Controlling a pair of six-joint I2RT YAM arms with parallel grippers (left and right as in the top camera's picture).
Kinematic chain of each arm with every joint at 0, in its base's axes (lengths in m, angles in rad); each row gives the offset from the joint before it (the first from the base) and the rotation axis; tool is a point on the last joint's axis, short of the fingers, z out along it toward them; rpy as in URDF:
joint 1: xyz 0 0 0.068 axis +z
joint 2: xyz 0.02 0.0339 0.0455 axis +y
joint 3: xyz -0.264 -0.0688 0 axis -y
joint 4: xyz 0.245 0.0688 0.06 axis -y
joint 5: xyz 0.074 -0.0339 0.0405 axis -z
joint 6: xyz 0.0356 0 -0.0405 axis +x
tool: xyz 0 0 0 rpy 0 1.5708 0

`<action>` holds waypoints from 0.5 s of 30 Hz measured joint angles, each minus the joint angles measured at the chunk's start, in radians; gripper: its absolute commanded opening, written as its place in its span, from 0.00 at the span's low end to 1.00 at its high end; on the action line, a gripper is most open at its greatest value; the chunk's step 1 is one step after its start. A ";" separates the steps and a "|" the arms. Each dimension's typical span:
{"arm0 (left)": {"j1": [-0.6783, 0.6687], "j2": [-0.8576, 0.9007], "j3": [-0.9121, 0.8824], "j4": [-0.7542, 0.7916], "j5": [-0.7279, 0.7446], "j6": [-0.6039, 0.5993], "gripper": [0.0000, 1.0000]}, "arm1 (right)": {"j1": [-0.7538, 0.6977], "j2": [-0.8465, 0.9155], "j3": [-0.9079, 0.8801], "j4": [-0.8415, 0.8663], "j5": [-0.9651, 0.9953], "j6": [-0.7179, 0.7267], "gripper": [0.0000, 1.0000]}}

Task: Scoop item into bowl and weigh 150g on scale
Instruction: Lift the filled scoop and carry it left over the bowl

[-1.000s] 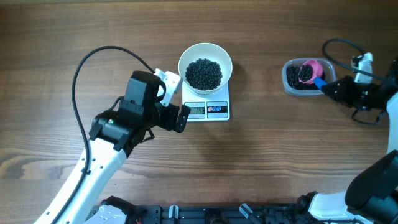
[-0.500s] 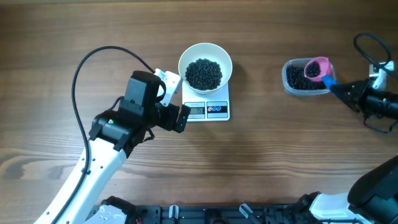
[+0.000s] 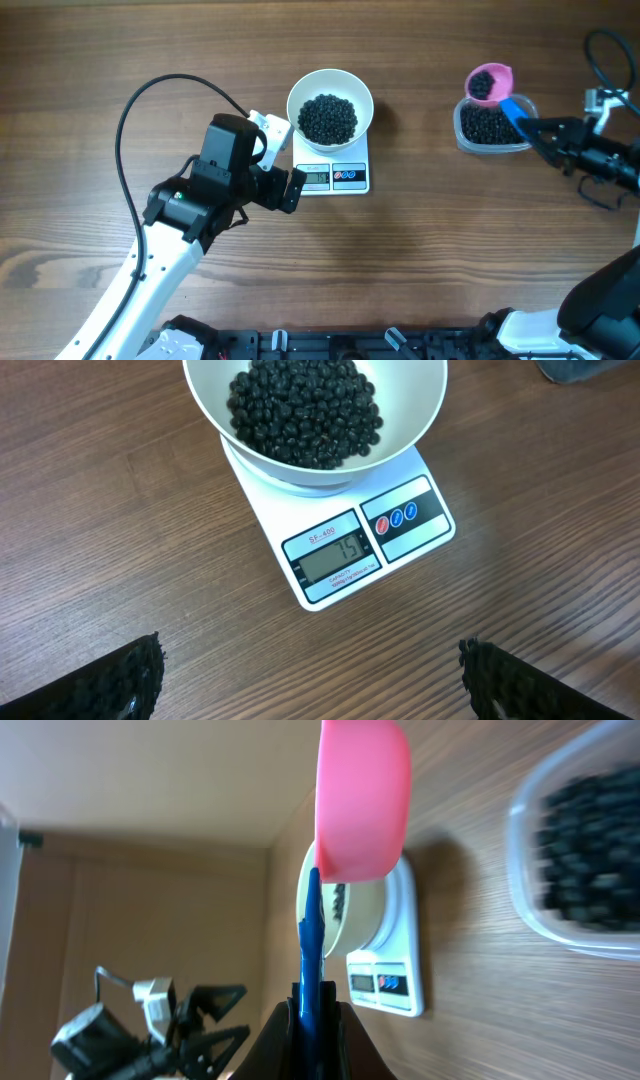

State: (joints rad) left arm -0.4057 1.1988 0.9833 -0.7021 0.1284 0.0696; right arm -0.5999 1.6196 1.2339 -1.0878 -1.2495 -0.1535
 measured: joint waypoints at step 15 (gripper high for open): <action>0.000 0.000 0.000 0.000 0.000 0.000 1.00 | 0.436 0.000 -0.001 0.331 0.050 0.130 0.04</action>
State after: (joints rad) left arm -0.4057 1.1988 0.9833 -0.7025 0.1284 0.0696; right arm -0.1635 1.6196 1.2327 -0.7567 -1.1995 -0.0238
